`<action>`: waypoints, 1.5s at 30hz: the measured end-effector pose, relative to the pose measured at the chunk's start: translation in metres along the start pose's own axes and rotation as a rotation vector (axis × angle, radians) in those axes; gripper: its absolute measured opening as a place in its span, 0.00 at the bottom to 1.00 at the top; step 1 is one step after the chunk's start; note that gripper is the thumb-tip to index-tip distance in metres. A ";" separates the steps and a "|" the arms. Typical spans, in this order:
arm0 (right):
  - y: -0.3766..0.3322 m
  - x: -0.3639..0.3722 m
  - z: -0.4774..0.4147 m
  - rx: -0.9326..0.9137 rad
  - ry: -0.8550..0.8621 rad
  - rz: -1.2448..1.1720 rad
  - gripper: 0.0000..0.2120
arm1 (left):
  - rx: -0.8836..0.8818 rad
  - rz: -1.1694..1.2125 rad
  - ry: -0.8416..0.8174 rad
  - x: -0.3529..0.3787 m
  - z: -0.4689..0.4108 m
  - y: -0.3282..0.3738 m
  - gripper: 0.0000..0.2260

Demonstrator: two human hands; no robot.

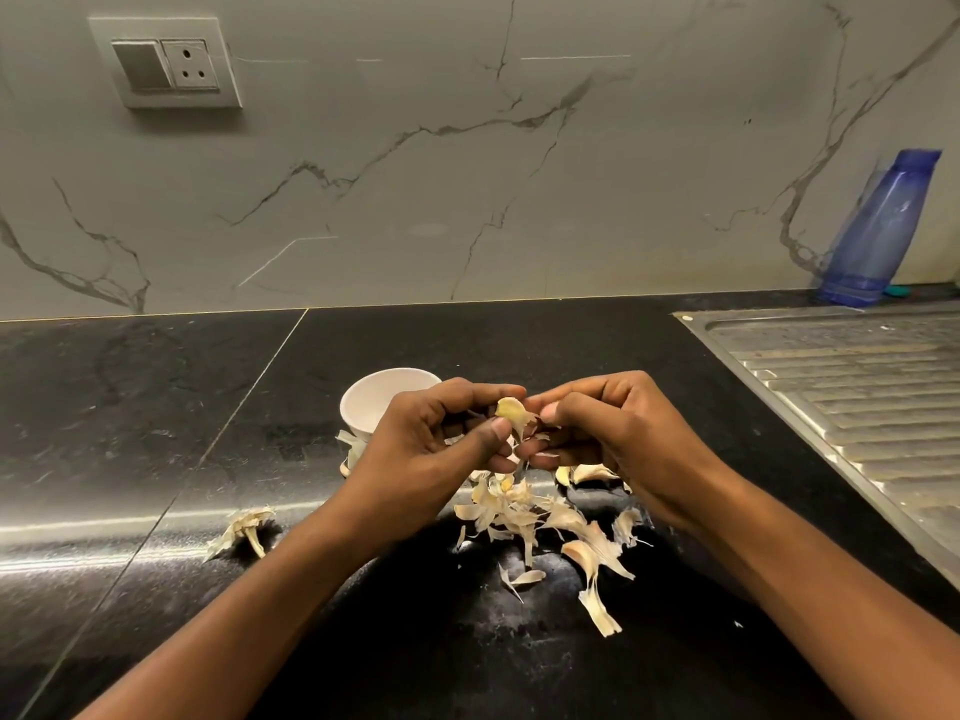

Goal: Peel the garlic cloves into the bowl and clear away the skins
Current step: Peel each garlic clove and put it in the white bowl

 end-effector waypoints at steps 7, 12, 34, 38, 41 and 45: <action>0.000 0.002 0.002 -0.056 0.032 0.069 0.11 | -0.008 -0.029 0.069 -0.002 0.002 0.003 0.15; -0.001 -0.001 0.002 -0.096 0.081 0.116 0.08 | -0.017 -0.011 0.062 0.000 0.002 0.002 0.17; 0.001 -0.006 0.001 -0.077 0.090 0.116 0.03 | -0.062 0.249 0.146 -0.009 0.002 0.000 0.11; -0.002 -0.017 0.001 -0.101 0.157 0.206 0.03 | -0.056 0.233 0.161 -0.017 0.002 0.004 0.13; -0.005 -0.017 0.001 -0.119 0.135 0.225 0.04 | -0.057 0.056 0.102 -0.015 0.002 0.003 0.12; -0.003 -0.003 0.001 -0.112 0.005 0.294 0.06 | -0.064 -0.104 -0.007 -0.006 0.001 -0.001 0.13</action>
Point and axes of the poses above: each hand's wrist, its own z-axis away from the middle knuckle, its own x-axis out of the palm, y = z × x, the point moved 6 cm from there along -z, towards the middle knuckle, and after that the axes turned 8 degrees about -y, right-handed, at the moved point
